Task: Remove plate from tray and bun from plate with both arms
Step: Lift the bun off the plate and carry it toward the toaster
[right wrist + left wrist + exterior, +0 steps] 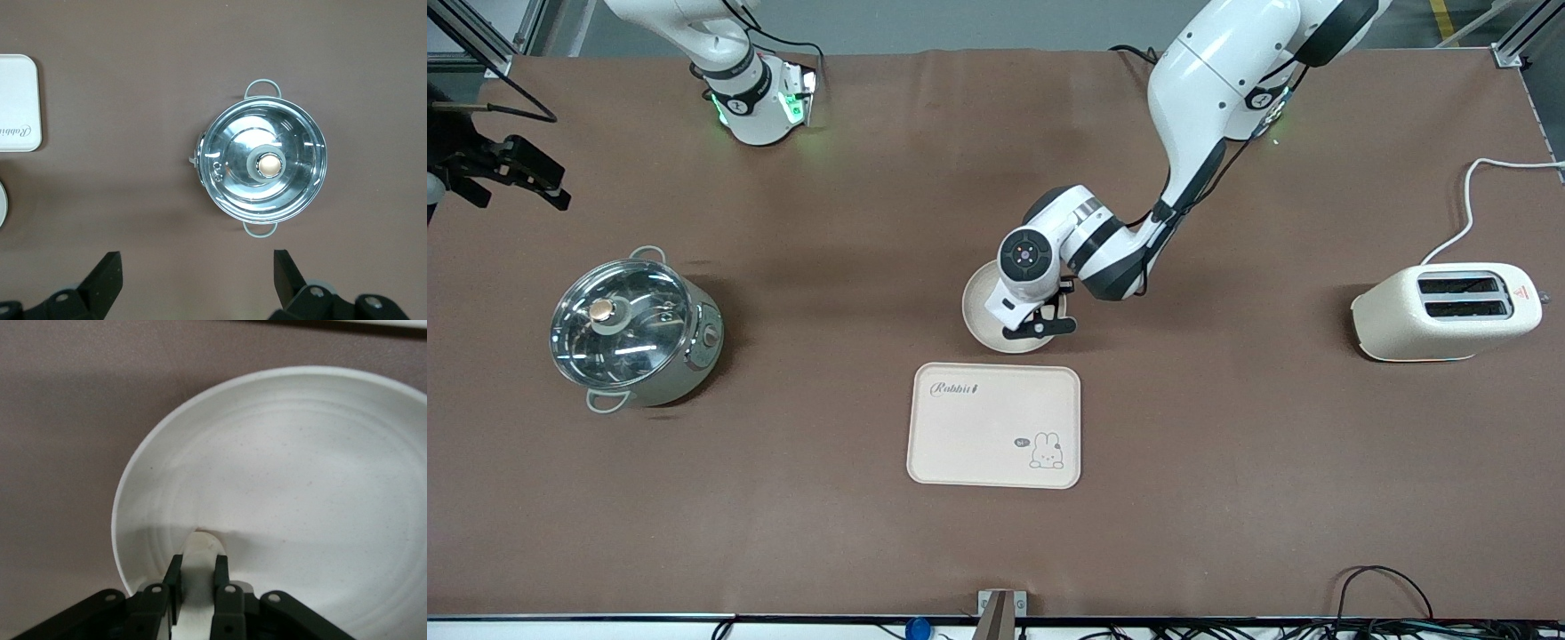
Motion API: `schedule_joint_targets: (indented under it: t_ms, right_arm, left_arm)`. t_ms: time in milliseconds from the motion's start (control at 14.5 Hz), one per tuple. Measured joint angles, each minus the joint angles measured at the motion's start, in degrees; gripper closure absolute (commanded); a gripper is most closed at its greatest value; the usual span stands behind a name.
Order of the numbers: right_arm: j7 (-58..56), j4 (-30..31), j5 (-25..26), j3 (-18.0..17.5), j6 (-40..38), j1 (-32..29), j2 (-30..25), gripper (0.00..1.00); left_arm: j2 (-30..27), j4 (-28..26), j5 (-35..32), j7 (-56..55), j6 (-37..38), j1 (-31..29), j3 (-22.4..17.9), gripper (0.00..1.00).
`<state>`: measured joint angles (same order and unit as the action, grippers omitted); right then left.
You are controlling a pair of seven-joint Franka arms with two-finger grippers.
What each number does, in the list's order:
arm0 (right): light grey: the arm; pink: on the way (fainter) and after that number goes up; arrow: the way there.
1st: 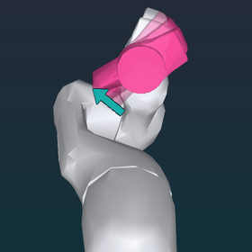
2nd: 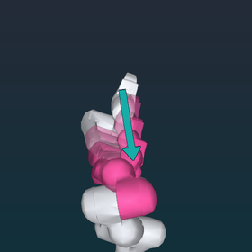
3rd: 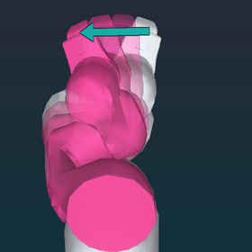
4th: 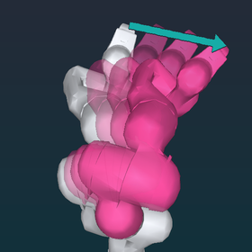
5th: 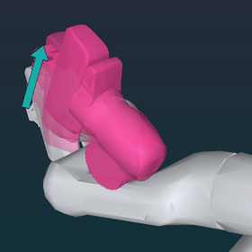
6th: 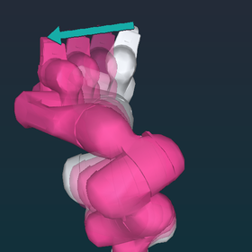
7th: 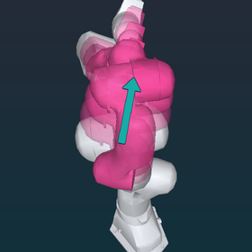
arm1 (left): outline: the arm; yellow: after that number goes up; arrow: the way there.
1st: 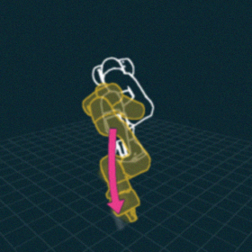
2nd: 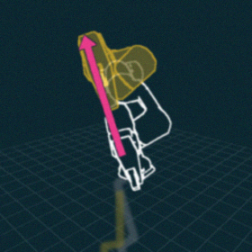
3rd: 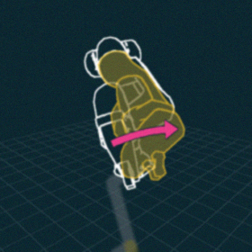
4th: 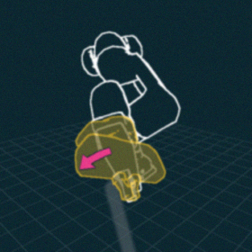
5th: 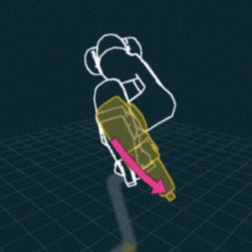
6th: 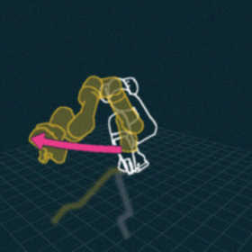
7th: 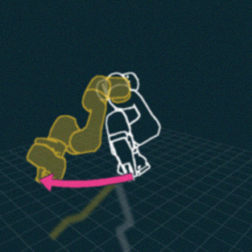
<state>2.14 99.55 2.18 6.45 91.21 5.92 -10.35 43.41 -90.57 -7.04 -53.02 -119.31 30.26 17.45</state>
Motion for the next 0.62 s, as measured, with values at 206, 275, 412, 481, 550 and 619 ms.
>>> schedule_joint_targets:
  t_ms: [206,275,412,481,550,619]
  right_arm:
    - [0.0,0.0,0.0,0.0,0.0,0.0,0.2,0.0]
    - [0.0,0.0,0.0,0.0,0.0,-0.1,0.3,0.0]
    - [0.0,0.0,0.0,0.0,0.0,-0.1,0.4,0.0]
    - [0.0,0.0,0.0,0.0,0.0,-0.1,0.4,0.0]
    - [0.0,0.0,-0.1,0.0,0.0,-0.1,0.4,0.0]
    - [0.0,0.0,-0.1,0.0,0.0,-0.1,0.4,0.0]
  left_arm:
    - [-0.1,0.9,0.0,0.0,0.0,-0.3,0.0,0.79]
    - [-0.4,1.3,0.0,0.0,0.1,-0.6,-0.1,0.79]
    - [-2.1,2.0,0.0,0.0,0.3,-1.5,-0.4,0.79]
    - [-3.4,2.1,0.0,0.0,0.5,-2.6,-0.5,0.79]
    - [-4.9,2.2,0.0,0.2,1.1,-4.1,-0.5,0.79]
    - [-6.1,2.2,-0.1,0.8,2.0,-5.9,-0.6,0.79]
